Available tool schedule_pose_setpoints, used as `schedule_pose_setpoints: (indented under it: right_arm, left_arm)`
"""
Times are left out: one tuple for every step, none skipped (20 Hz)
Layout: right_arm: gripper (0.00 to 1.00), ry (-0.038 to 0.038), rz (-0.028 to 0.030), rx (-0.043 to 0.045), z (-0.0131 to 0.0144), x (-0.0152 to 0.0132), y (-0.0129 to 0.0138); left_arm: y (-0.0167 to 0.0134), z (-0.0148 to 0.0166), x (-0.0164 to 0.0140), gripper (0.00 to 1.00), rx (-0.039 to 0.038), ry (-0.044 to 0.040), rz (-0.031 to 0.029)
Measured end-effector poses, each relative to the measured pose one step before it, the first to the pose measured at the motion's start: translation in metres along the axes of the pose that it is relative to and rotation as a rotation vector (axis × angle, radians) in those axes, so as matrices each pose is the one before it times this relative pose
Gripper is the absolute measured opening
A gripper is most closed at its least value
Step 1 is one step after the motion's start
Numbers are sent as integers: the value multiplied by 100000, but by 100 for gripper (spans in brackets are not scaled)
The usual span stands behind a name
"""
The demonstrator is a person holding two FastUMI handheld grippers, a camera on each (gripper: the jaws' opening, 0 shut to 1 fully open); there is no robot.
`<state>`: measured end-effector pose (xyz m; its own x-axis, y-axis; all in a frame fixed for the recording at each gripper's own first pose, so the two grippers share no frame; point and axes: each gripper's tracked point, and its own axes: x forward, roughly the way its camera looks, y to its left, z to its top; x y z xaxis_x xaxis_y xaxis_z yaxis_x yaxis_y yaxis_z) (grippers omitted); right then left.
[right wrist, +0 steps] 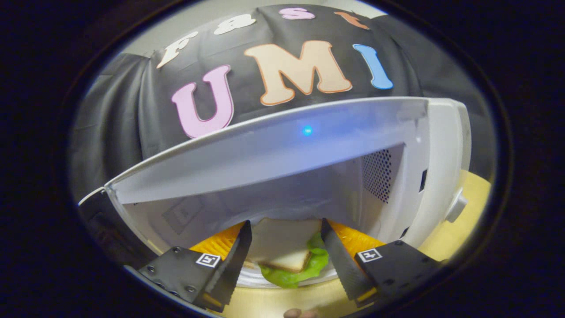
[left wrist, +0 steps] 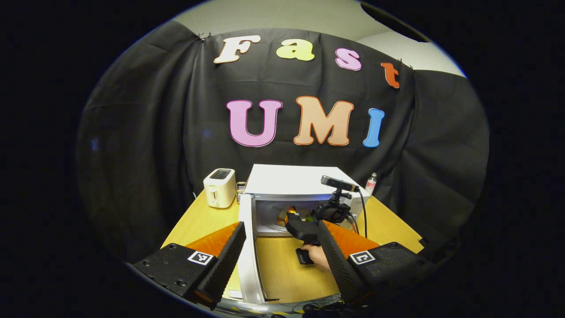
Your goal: Open the microwave oven with the left hand, put the food in, and close the microwave oven.
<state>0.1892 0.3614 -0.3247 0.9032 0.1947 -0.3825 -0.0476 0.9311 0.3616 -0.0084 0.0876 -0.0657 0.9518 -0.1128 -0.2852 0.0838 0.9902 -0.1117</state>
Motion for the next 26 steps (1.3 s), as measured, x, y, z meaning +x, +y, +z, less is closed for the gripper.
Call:
schedule_pose_setpoints:
  right_arm:
    - [97,285,900,-1144,195,-579,-139]
    - [96,-692,1107,-1831,370,-696,55]
    - [96,-228,891,-2318,216,-845,-88]
    - [96,368,2461,-2376,98,-853,142]
    - [96,854,1969,-3056,-117,-1173,211]
    - [97,77,2240,-4095,64,-1228,84]
    - [97,-474,2347,-3731,172,-1441,136]
    - [97,436,2080,-3597,113,-1396,-50]
    - [97,61,2059,-2619,84,-1576,0]
    - [97,-466,1645,-2315,284,-1524,-101]
    - [97,-534,1777,-2001,252,-1414,-29]
    - [97,-297,1024,-2406,474,-1509,-161]
    - [97,-429,1186,-1800,643,-1592,-248]
    - [100,-897,495,-914,593,-1137,-241]
    - [97,-1018,-369,50,883,-1696,-415]
    - [97,-842,-1048,791,878,-1471,-401]
    - [97,-979,-1232,773,617,-1253,-569]
    - [97,-812,-1678,162,761,-1152,-516]
    - [96,-1173,-1368,-78,792,-1197,-536]
    - [97,-1448,-1165,-212,845,-1012,-468]
    - [97,-1270,-1811,74,829,-860,-674]
    - [97,-1045,-1715,907,831,-924,-642]
    - [97,-718,-1800,1233,649,-803,-603]
    - [97,-562,-1650,797,699,-680,-566]
    - [97,-1029,-1530,128,749,-593,-563]
    - [96,-1617,-1310,-382,1028,-714,-484]
  left_arm:
    - [3,114,-245,94,196,-698,-86]
    - [101,29,-225,96,339,-503,2]
    - [142,-41,-239,94,378,-439,50]
    - [-3,-109,59,96,53,54,-119]
    - [6,-190,-46,96,-147,-55,-78]
    - [4,-61,-141,96,-422,-152,-325]
    - [-54,-91,-177,96,-589,-1,-568]
    - [118,-196,-247,94,-636,-211,-275]
    - [240,-191,-321,96,-53,-261,-218]
    - [529,-734,-1153,96,36,-136,86]
    - [477,-394,-875,96,160,-364,-16]
    - [257,-273,-319,96,-43,348,-215]
    - [90,-342,-300,96,-378,653,-1019]
    - [-9,32,-50,96,-161,-452,-950]
    - [163,-103,-173,94,100,-375,-1101]
    - [177,-152,-119,96,376,-80,-533]
    - [528,-90,-185,96,453,-614,86]
    - [479,-173,-179,96,41,-504,376]
    - [533,-144,-261,96,-383,-584,752]
    - [475,-108,-155,92,-627,-393,324]
    - [452,-56,-70,80,-356,-304,786]
    - [332,-404,-7,67,-53,171,-371]
    - [527,-543,-104,55,527,365,631]
    - [1406,-486,-133,42,917,-6,3586]
    - [2469,-113,-235,28,1522,-1814,10396]
    - [2912,-473,296,14,1581,779,10409]
